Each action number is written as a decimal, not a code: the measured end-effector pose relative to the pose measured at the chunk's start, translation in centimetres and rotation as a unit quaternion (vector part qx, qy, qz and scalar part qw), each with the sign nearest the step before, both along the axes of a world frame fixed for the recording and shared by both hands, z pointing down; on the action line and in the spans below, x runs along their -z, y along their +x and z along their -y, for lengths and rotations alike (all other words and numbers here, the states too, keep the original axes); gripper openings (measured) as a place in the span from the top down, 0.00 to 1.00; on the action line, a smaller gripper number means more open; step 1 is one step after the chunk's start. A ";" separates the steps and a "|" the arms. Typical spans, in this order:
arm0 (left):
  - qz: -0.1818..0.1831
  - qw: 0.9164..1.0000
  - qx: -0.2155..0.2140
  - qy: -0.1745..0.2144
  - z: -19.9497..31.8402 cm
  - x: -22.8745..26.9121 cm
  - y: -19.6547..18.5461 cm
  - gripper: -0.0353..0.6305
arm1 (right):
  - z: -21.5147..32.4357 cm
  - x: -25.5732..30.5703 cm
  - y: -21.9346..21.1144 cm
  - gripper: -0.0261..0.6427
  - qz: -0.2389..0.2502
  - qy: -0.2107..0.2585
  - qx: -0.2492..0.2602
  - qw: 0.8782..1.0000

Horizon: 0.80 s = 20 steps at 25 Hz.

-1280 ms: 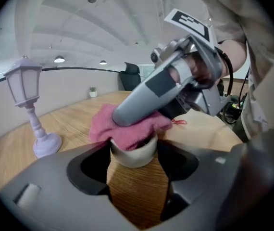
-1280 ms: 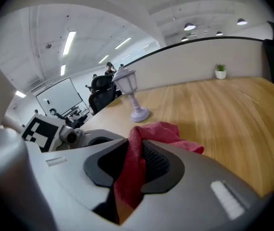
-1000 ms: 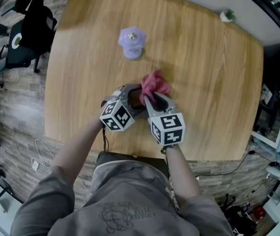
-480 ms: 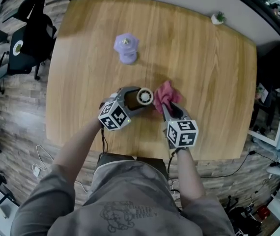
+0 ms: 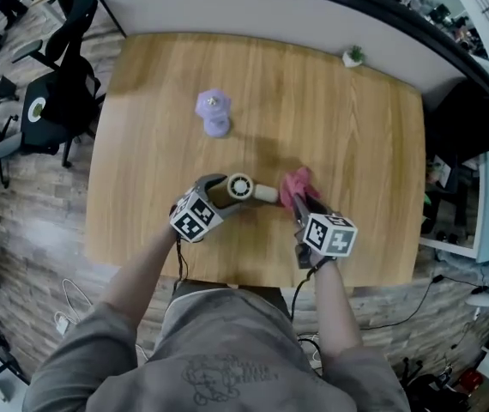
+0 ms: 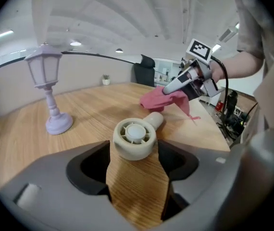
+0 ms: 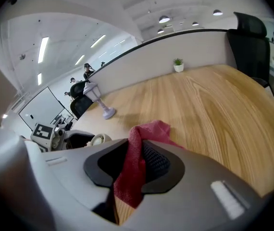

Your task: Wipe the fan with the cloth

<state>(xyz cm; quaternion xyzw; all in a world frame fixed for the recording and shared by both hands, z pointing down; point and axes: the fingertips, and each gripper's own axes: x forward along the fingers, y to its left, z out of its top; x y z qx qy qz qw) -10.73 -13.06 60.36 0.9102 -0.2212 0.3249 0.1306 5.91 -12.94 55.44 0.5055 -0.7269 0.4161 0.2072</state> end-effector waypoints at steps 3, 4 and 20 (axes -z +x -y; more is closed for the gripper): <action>0.002 0.999 0.041 -0.013 -0.3 0.7 -1.6 0.47 | 0.9 2.7 -0.7 0.82 0.015 0.029 0.003 0.999; 0.000 0.999 0.053 -0.014 -0.3 1.3 -2.0 0.48 | 1.1 3.7 -1.1 0.82 0.021 0.040 0.005 0.999; -0.090 0.962 0.098 0.237 2.7 29.1 -3.7 0.72 | 1.8 24.9 -5.5 0.82 0.000 0.290 0.088 0.953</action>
